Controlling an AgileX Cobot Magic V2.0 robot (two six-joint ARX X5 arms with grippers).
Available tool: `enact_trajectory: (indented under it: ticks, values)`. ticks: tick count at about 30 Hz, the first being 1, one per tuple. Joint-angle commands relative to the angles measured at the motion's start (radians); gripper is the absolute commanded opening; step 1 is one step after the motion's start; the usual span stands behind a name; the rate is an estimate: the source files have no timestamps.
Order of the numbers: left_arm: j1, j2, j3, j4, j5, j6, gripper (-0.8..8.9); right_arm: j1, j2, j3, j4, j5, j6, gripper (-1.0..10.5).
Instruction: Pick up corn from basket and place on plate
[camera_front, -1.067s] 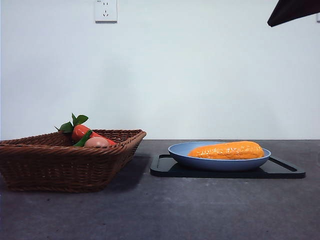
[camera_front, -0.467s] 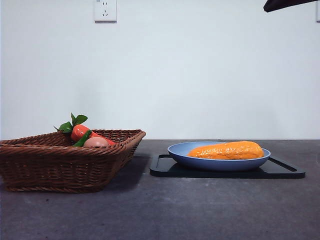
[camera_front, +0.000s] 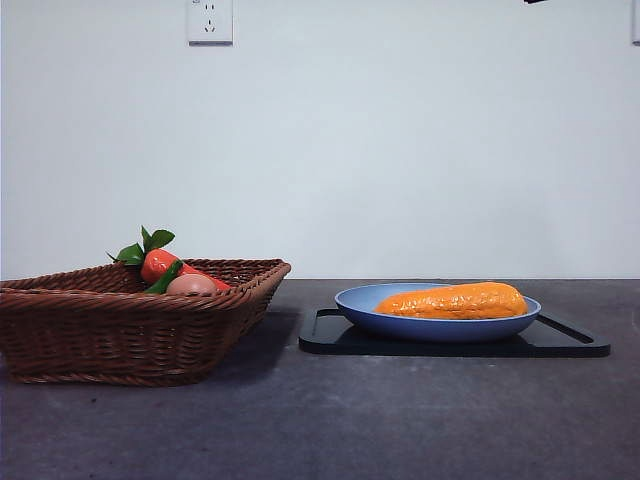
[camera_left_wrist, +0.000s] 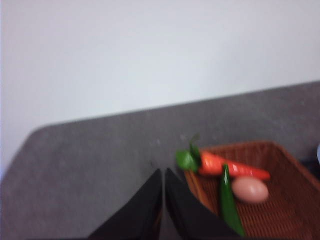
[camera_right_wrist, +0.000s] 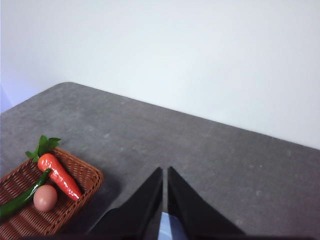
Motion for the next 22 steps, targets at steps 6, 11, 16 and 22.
enact_trajectory:
  ticks: [6,11,16,22]
  values:
    - [0.005,-0.216,-0.268,0.022,-0.004,-0.045,0.08,-0.001,0.01,0.013,0.012,-0.001,-0.005,0.0]
    - [0.005,-0.325,-0.379,0.015,-0.041,-0.065,0.08,-0.001,0.01,0.013,0.012,-0.001,-0.005,0.0]
    - [0.005,-0.399,-0.433,-0.012,-0.063,-0.076,0.08,-0.001,0.01,0.013,0.012,-0.001,-0.005,0.0]
    - [0.011,-0.458,-0.49,-0.041,-0.064,-0.1,0.08,-0.001,0.01,0.013,0.012,-0.001,-0.005,0.0]
